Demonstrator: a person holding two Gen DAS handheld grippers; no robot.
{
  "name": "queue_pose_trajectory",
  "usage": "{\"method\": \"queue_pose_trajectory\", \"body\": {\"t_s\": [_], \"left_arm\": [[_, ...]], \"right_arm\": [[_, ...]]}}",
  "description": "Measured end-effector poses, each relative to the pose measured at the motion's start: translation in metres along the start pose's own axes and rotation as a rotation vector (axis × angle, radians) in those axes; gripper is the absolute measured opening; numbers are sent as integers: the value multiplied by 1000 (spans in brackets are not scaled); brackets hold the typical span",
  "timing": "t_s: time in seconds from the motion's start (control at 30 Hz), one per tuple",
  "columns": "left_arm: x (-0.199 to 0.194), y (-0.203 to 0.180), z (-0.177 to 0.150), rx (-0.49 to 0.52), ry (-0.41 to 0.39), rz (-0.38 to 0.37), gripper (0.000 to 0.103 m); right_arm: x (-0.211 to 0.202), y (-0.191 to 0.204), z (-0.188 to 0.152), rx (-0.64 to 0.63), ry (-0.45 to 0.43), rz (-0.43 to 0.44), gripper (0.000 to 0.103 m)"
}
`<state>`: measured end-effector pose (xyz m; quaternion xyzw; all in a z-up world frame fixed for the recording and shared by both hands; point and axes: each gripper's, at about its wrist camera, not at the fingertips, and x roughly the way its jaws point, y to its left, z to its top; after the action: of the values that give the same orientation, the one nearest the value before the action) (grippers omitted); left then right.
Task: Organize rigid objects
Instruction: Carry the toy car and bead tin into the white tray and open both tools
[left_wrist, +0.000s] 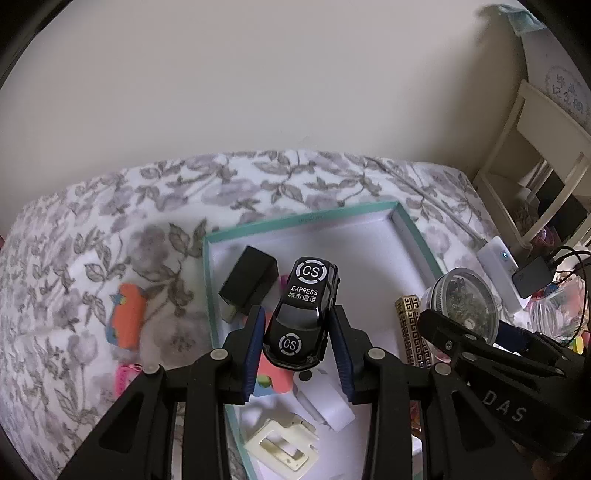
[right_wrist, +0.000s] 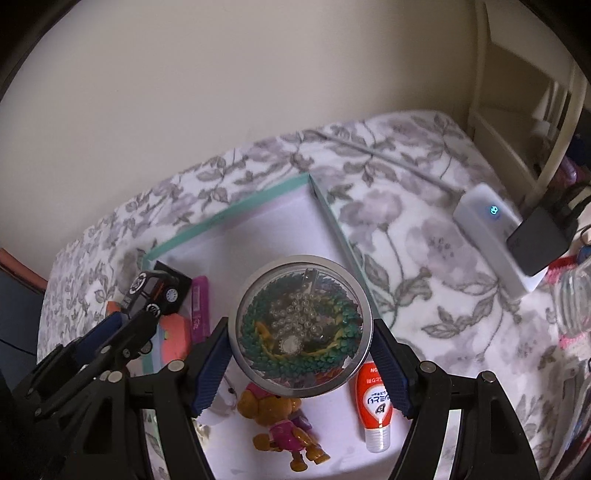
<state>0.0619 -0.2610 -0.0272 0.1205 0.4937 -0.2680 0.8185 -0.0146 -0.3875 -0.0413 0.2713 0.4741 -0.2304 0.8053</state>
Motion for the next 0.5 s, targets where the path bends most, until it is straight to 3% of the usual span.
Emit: {"method": "queue_pose_trajectory", "body": {"t_s": [0.5], "left_arm": [[31,7,-12,-26,60,-14,37]], "right_arm": [[25,2,-7,-26,78,-35,75]]}}
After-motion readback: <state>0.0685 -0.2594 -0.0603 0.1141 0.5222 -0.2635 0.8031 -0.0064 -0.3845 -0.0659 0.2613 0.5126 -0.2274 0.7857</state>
